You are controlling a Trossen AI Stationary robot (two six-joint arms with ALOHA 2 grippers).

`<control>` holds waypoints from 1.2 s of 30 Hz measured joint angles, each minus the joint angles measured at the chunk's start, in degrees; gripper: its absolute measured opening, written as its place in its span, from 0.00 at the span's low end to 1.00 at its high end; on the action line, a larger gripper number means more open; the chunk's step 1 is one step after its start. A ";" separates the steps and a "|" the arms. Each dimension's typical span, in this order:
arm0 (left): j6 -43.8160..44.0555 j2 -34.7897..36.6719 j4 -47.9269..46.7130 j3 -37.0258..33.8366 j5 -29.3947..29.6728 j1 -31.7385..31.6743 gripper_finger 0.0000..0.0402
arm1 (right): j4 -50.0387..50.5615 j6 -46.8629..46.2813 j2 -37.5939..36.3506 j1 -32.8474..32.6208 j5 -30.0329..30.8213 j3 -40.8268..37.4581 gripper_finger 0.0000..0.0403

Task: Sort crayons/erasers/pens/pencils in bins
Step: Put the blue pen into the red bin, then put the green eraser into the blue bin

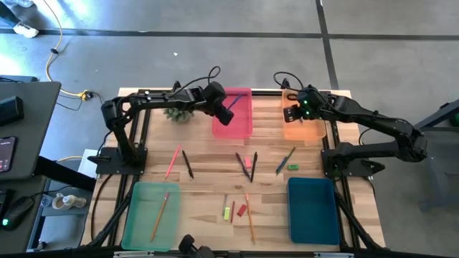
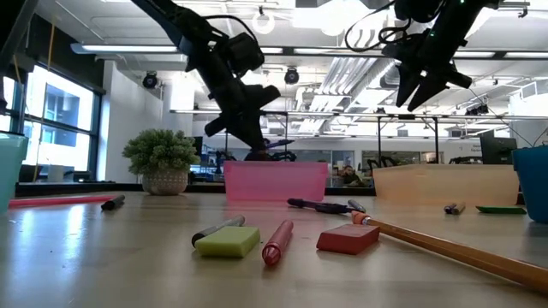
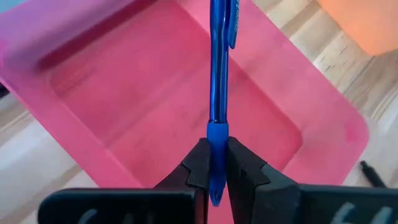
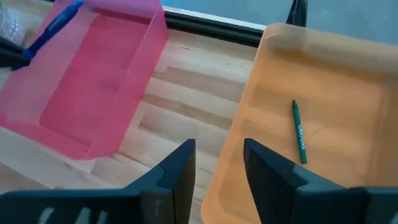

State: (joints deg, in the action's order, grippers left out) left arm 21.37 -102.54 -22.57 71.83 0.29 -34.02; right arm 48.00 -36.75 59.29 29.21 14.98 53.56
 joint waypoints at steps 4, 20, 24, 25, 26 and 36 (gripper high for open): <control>2.33 0.00 -0.83 0.00 -0.04 0.05 0.04 | -0.01 5.30 0.00 -0.02 -0.67 0.00 0.32; 9.98 0.02 -2.97 0.00 0.38 0.30 0.25 | -0.65 23.56 0.00 0.00 -11.96 -0.02 0.32; 9.97 0.02 -2.93 0.00 0.38 0.30 0.29 | -0.63 22.75 0.00 -0.02 -15.74 -0.02 0.32; 9.96 0.03 -2.93 0.00 0.22 0.30 0.30 | -0.61 22.84 0.00 -0.02 -16.60 -0.02 0.32; 9.86 0.13 -2.93 0.00 -0.55 0.23 0.31 | -0.49 23.08 0.00 -0.02 -17.43 -0.02 0.32; 5.71 0.63 -4.65 6.39 -13.93 -1.62 0.29 | 4.06 25.27 0.00 -0.21 -20.22 -0.04 0.32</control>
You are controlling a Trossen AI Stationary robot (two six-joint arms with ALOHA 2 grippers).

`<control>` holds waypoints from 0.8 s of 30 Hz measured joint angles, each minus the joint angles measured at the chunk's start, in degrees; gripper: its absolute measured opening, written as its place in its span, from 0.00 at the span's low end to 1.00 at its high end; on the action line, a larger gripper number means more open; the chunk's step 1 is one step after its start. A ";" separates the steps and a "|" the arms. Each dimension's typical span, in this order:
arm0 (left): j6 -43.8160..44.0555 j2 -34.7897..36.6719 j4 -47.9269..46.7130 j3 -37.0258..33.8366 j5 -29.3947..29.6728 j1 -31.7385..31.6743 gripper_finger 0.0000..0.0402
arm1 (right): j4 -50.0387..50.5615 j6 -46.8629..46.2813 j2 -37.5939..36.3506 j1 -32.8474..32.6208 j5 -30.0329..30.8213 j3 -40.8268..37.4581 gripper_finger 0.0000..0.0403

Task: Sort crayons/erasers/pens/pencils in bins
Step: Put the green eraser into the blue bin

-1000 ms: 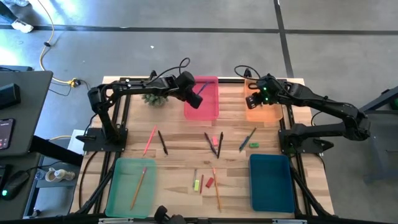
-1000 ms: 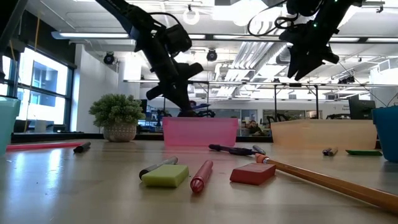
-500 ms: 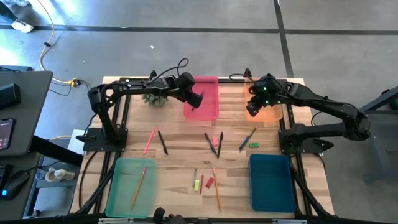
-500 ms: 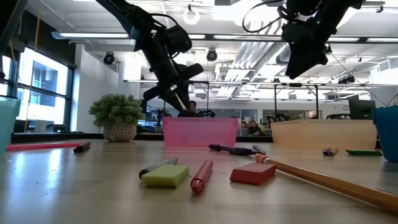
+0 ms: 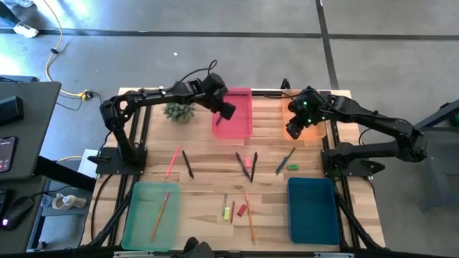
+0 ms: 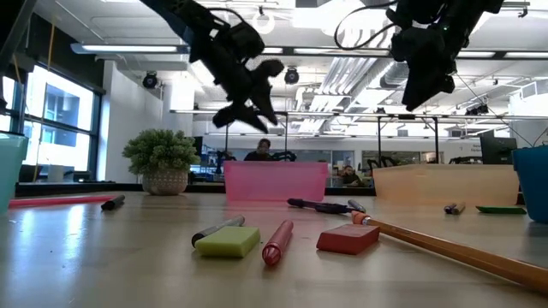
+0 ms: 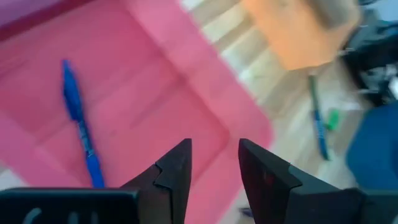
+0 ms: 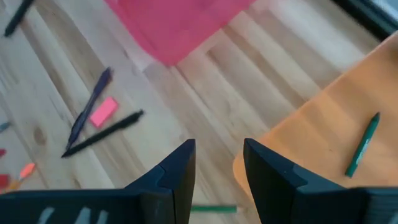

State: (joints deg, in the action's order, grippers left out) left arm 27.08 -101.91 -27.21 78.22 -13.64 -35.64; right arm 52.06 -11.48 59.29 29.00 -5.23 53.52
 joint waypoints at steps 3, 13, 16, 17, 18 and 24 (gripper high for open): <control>-1.87 0.00 -3.71 4.11 -1.35 0.16 0.28 | 2.25 2.26 0.00 -1.50 0.00 0.00 0.32; -8.68 0.57 -27.76 13.24 6.56 4.47 0.26 | 11.58 7.59 0.00 -11.07 -0.25 0.00 0.32; -7.83 0.81 -31.79 13.28 12.16 7.77 0.25 | 14.04 7.01 0.00 -14.48 -0.43 0.00 0.32; -7.03 0.81 -32.42 13.24 12.38 8.97 0.25 | 14.49 6.97 0.00 -15.61 -0.63 0.00 0.32; -6.57 0.99 -32.33 13.22 11.96 10.10 0.25 | 14.86 6.97 0.00 -16.72 -0.77 0.00 0.32; -5.86 3.14 -32.25 13.24 12.73 16.44 0.25 | 15.92 6.62 -0.02 -22.08 -0.74 -0.02 0.32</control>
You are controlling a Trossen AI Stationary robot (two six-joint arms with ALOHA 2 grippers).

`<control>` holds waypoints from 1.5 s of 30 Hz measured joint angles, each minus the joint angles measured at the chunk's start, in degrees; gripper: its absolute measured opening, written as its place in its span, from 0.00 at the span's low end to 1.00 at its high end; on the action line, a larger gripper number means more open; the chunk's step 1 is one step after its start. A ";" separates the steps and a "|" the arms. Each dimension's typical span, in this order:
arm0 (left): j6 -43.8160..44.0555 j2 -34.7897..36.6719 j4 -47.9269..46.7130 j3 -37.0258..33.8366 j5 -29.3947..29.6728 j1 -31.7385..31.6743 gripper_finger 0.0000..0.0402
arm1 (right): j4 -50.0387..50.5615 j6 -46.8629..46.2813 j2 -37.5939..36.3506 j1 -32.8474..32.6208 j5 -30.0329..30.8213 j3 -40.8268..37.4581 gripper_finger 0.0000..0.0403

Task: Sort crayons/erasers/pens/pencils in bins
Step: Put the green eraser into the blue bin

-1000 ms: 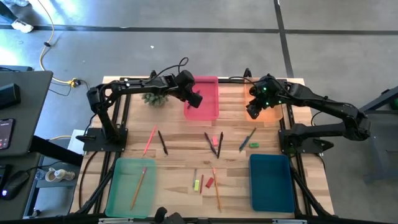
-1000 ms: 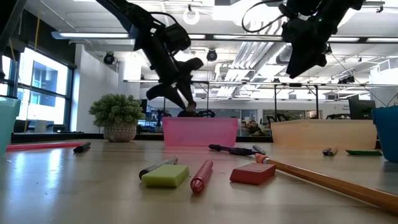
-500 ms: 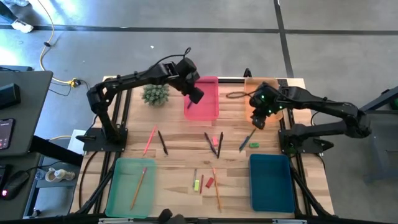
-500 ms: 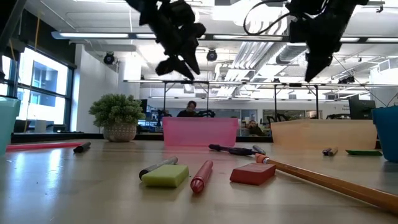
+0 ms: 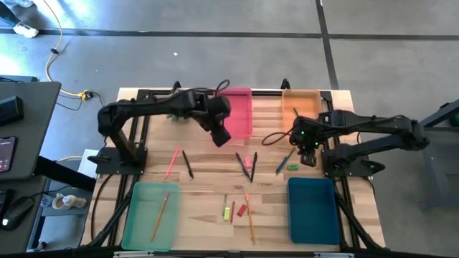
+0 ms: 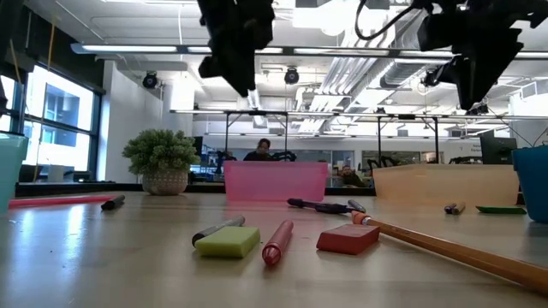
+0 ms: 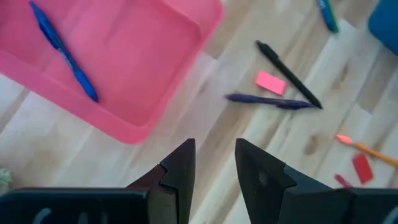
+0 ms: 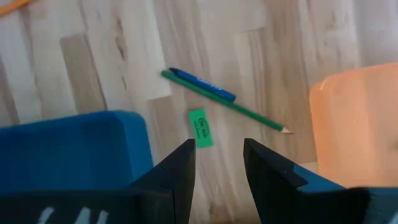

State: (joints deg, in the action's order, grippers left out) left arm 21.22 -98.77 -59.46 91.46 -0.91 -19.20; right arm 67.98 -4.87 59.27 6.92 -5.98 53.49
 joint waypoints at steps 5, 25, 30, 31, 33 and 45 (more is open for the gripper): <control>3.40 3.76 -1.25 0.00 0.06 2.66 0.25 | -0.36 -1.95 0.00 -1.93 -0.03 -0.02 0.32; 10.70 15.42 -11.90 -3.19 14.03 13.71 0.25 | -6.23 -17.01 0.31 -6.23 -0.63 -0.02 0.32; 12.30 15.27 -10.28 -9.16 13.31 16.29 0.25 | -5.85 -28.19 1.76 -6.23 -0.67 0.00 0.32; 12.58 15.27 -10.38 -10.21 13.19 16.75 0.25 | -5.53 -31.21 2.20 -6.23 -0.81 0.00 0.32; 12.63 15.39 -10.35 -11.78 12.13 17.25 0.25 | -4.85 -37.21 3.46 -6.23 -1.04 0.00 0.32; 11.13 18.59 -10.10 -12.75 9.97 17.93 0.25 | -1.98 -58.60 10.68 -8.58 1.66 0.00 0.32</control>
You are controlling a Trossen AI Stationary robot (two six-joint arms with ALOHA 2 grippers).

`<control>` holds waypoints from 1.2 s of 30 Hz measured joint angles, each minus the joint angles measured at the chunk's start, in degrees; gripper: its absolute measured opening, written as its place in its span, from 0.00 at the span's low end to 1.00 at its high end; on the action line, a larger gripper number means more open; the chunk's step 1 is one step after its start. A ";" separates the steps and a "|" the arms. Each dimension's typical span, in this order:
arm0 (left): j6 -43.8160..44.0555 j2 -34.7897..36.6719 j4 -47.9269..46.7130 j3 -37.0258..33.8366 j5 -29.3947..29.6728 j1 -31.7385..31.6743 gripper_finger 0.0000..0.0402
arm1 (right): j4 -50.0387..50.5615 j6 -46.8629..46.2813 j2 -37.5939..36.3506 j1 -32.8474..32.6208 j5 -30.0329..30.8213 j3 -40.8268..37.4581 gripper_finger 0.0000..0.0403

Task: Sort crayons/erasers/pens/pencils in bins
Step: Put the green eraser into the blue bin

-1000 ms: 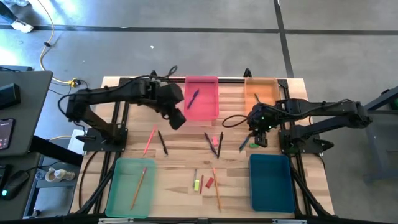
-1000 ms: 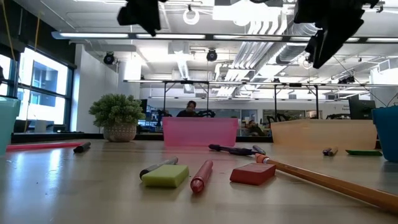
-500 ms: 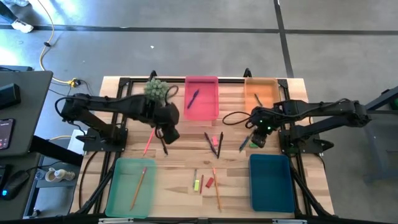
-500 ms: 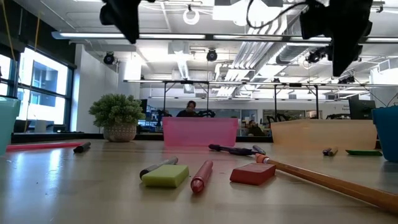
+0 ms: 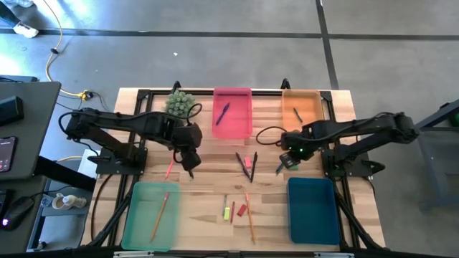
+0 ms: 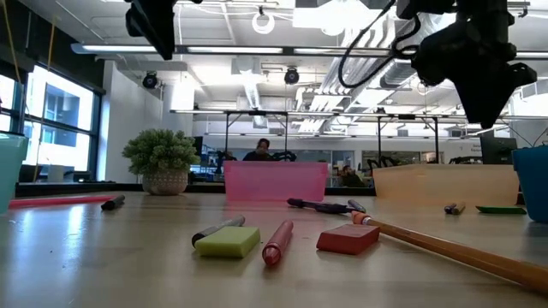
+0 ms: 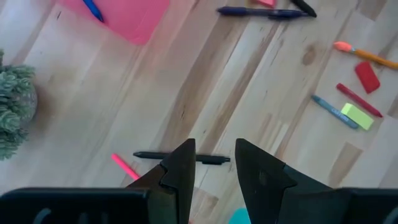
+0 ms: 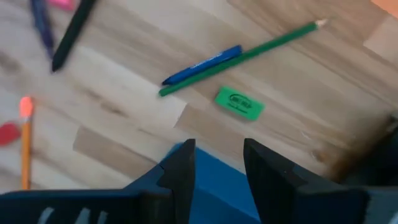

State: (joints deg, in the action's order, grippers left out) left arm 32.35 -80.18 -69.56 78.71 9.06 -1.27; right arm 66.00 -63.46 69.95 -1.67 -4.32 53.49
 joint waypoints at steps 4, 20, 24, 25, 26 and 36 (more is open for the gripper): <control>-1.06 1.09 0.00 -0.01 0.48 0.34 0.25 | 1.62 -3.58 1.56 0.30 0.77 0.00 0.32; -2.91 1.48 0.00 0.00 0.59 0.62 0.25 | 0.12 -0.45 10.01 -1.78 0.40 0.00 0.35; -3.64 1.48 0.02 0.01 0.59 0.62 0.25 | -1.64 2.27 11.84 -2.02 0.44 0.00 0.43; -3.64 1.48 0.02 0.01 0.59 0.62 0.25 | -2.47 3.65 12.29 -2.05 0.51 0.00 0.46; -3.62 1.48 0.02 0.01 0.59 0.62 0.25 | -3.46 5.92 12.74 -2.04 0.83 0.00 0.48; -3.42 1.48 0.02 0.01 0.57 0.62 0.25 | -5.03 24.21 17.35 -0.57 -0.18 0.02 0.55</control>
State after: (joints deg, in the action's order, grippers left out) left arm 28.93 -78.70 -69.54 78.72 9.63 -0.64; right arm 60.97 -39.25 87.30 -2.24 -4.51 53.52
